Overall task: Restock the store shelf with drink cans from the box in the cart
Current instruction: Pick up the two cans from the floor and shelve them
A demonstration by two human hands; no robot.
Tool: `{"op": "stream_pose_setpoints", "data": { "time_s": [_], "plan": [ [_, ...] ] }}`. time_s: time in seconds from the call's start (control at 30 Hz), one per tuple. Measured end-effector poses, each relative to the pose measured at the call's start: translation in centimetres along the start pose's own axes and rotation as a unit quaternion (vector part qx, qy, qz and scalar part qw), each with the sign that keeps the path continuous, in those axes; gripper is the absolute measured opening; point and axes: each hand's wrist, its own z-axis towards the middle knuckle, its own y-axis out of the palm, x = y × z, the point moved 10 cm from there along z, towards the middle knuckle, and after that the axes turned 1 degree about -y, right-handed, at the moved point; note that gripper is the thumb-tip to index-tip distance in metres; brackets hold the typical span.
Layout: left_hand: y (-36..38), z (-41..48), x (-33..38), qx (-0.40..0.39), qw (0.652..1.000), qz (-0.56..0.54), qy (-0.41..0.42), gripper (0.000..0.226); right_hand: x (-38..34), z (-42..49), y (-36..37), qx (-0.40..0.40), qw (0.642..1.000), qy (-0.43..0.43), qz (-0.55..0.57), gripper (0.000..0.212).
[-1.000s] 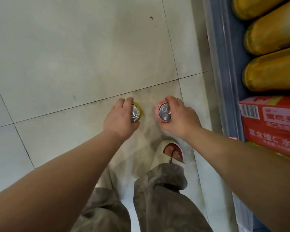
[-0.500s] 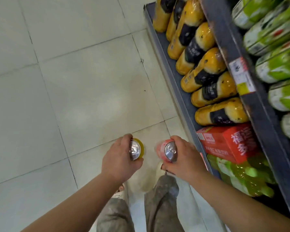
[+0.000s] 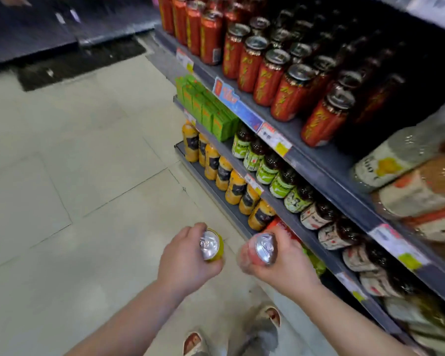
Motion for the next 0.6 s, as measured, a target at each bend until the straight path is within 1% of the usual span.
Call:
{"op": "stream_pose_setpoints", "data": {
  "time_s": [0.13,0.2,0.3,0.4,0.53,0.6],
  "plan": [
    [-2.9,-1.7,6.8,-0.011,0.998,0.010,0.054,0.067,-0.5,-4.4,-7.2,0.040,0.999,0.028,0.025,0.065],
    [-3.7,-2.8,10.2,-0.015,0.996,0.011,0.085,0.064,-0.4,-7.1,-10.8,0.066,0.995,0.038,0.060,0.059],
    [-4.2,-4.8,15.8,-0.028,0.989,0.013,0.143,0.068,0.5,-11.6,-16.0,0.108,0.988,0.057,0.097,0.055],
    [-4.4,-7.5,22.1,-0.038,0.979,0.004,0.198,0.073,2.4,-16.6,-20.9,0.142,0.982,0.075,0.101,0.059],
    [-3.6,-12.9,31.5,-0.051,0.958,0.009,0.281,0.064,6.4,-24.5,-27.3,0.201,0.967,0.101,0.118,0.056],
    [-2.3,-16.4,35.9,-0.058,0.946,0.006,0.318,0.063,8.5,-29.1,-30.1,0.228,0.961,0.108,0.116,0.056]
  ]
}}
